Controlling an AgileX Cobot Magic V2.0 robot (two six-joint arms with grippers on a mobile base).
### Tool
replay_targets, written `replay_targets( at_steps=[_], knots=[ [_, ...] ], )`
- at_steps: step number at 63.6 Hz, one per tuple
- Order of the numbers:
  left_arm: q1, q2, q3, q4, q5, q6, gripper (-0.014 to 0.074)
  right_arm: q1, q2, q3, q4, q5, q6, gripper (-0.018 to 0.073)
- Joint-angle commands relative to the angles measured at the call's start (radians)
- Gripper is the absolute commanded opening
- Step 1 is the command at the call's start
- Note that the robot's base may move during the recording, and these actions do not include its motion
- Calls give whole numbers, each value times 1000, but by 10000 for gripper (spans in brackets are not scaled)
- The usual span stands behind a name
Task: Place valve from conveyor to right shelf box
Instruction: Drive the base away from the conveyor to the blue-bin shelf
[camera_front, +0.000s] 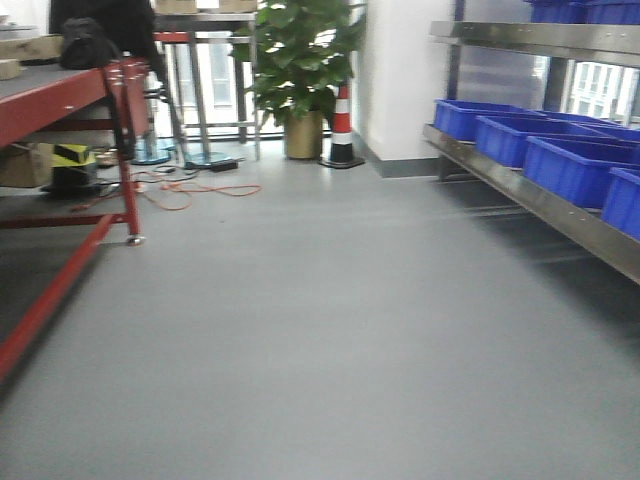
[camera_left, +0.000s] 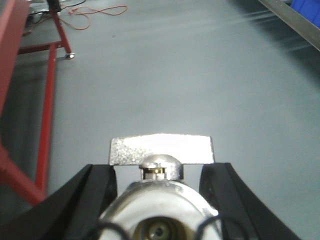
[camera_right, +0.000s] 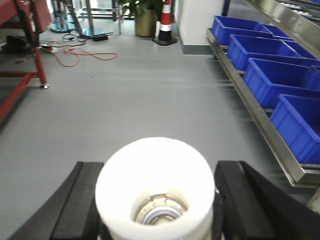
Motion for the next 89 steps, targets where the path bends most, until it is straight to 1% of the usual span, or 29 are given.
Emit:
replay_targets(
  at_steps=[1, 89],
  knots=[
    [-5, -13, -10, -11, -52, -8, -111, -3, -13, -17, -9, -78, -2, -155],
    [-5, -13, -10, -11, -52, -8, -111, -3, -13, -17, -9, -78, -2, -155]
  ],
)
